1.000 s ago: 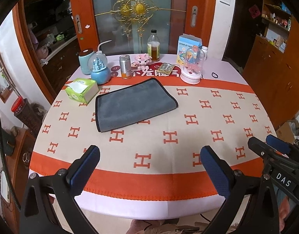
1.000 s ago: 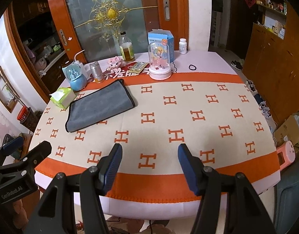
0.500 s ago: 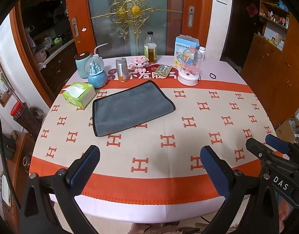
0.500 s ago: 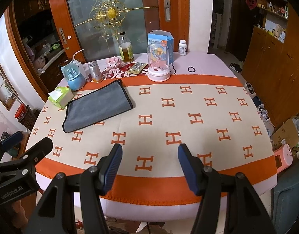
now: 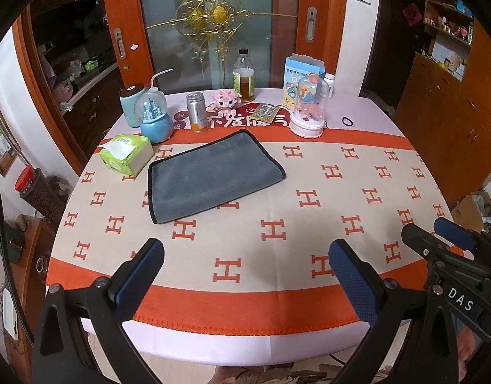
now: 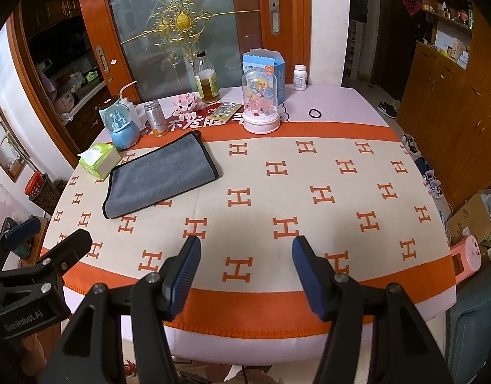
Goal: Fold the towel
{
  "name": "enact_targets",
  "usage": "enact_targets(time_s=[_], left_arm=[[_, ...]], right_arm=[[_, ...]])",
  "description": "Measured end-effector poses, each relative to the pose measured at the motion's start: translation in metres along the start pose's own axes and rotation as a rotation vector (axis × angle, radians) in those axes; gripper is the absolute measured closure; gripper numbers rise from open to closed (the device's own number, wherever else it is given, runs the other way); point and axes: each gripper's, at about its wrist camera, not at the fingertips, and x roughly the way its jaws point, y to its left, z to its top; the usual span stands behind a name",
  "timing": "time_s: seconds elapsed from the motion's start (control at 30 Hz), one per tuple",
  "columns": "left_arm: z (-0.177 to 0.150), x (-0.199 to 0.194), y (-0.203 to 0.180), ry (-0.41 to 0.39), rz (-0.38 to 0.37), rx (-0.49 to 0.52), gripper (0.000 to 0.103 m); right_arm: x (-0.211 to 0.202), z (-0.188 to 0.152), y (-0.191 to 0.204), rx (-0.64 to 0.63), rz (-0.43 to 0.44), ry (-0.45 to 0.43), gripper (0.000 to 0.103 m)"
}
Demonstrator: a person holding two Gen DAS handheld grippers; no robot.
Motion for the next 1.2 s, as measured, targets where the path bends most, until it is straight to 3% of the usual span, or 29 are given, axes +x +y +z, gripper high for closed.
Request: enact_targets(time_s=[1.2], left_arm=[[-0.0049, 0.0037, -0.0050, 0.009, -0.004, 0.003, 0.001]], right_arm=[[0.0029, 0.0003, 0.0018, 0.002, 0.000, 0.003, 0.043]])
